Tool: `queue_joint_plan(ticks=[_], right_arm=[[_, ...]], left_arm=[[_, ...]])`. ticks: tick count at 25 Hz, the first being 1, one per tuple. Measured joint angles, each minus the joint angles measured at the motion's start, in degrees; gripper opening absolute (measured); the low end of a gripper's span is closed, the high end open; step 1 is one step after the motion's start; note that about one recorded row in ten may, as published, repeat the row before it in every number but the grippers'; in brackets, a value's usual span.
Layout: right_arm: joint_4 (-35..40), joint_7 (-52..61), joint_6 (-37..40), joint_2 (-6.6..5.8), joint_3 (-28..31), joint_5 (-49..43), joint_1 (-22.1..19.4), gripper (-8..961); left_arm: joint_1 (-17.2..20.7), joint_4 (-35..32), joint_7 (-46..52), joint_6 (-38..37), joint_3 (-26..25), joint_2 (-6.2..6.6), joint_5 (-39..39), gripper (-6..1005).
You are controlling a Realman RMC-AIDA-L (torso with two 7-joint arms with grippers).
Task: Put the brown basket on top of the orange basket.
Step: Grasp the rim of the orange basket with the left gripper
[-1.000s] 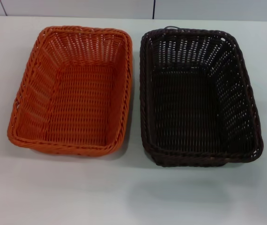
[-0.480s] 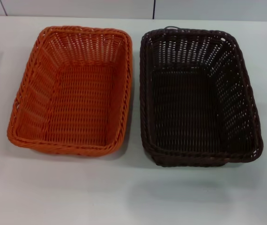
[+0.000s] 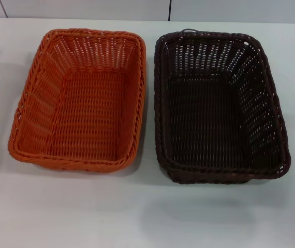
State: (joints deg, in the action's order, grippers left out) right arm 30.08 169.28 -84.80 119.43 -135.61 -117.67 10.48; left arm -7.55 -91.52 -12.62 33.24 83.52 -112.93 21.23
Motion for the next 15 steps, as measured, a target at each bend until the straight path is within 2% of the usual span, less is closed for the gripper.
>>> queue_joint_plan(ticks=[2,4,6,8,15], right_arm=[[-0.2,0.0,0.0,0.00,0.0,0.0,0.1,826],[-0.2,0.0,0.1,0.00,0.0,0.0,0.1,826],[-0.3,0.0,0.1,0.01,0.0,0.0,0.1,826],[-0.3,0.0,0.2,0.02,0.0,0.0,0.0,826],[-0.4,0.0,1.1,-0.05,0.1,0.0,0.0,826]], left_arm=[[-1.3,-2.2,-6.2,7.3,-4.5,-1.70,5.1,833],[-3.7,-3.6,-11.0,15.8,-10.8,-4.11,8.0,833],[-5.3,-4.3,-13.3,22.2,-14.7,-5.30,9.3,832],[-6.0,-4.6,-13.9,26.6,-15.9,-5.39,11.4,832],[-5.6,-3.4,-14.0,29.2,-12.7,-5.42,15.2,833]])
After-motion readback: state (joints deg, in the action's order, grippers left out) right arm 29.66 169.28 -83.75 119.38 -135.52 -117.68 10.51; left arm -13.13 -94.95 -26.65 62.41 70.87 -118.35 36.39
